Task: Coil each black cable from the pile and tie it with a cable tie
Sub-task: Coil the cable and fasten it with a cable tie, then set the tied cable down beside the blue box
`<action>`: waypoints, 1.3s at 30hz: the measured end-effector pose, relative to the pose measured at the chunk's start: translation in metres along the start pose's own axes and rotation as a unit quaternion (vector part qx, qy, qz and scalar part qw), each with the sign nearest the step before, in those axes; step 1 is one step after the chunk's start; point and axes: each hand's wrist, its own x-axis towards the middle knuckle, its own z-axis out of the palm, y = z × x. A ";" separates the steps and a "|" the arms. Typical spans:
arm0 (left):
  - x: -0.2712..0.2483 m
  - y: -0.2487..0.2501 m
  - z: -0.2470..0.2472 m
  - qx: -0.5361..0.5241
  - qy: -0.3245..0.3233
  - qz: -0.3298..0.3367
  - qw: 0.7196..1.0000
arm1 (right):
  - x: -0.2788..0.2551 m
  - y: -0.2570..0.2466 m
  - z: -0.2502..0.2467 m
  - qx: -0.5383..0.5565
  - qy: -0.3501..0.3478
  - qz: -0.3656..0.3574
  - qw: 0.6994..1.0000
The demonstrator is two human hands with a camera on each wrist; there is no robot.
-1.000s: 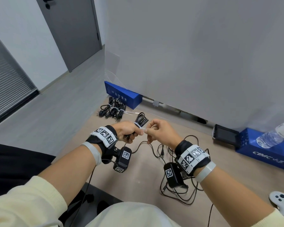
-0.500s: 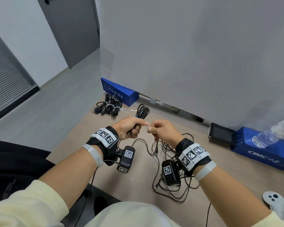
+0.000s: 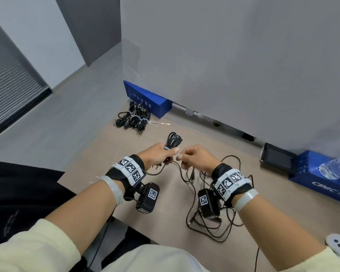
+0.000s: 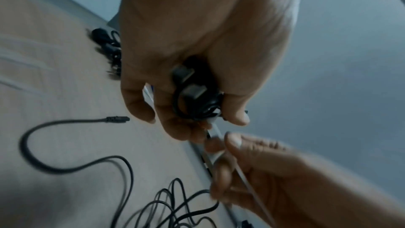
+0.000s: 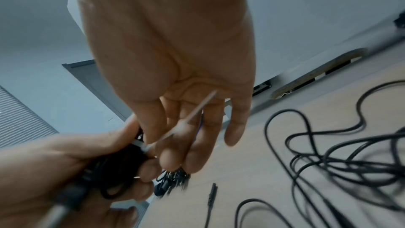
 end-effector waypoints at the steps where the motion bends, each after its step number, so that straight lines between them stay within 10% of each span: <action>1: 0.005 -0.002 -0.005 0.005 -0.002 -0.002 1.000 | 0.008 -0.005 0.004 0.006 0.011 0.000 1.000; 11: 0.063 -0.006 -0.088 -0.148 0.084 -0.035 0.985 | 0.103 -0.051 0.030 0.000 0.094 0.017 0.995; 30: 0.150 -0.042 -0.158 -0.200 -0.014 -0.014 0.980 | 0.216 -0.046 0.031 0.074 0.071 0.090 0.991; 35: 0.180 -0.057 -0.160 -0.199 0.020 -0.062 0.978 | 0.224 -0.047 0.051 -0.214 0.196 0.152 0.945; 39: 0.190 -0.066 -0.148 -0.264 0.023 -0.093 0.960 | 0.228 -0.056 0.067 0.002 0.187 0.146 0.971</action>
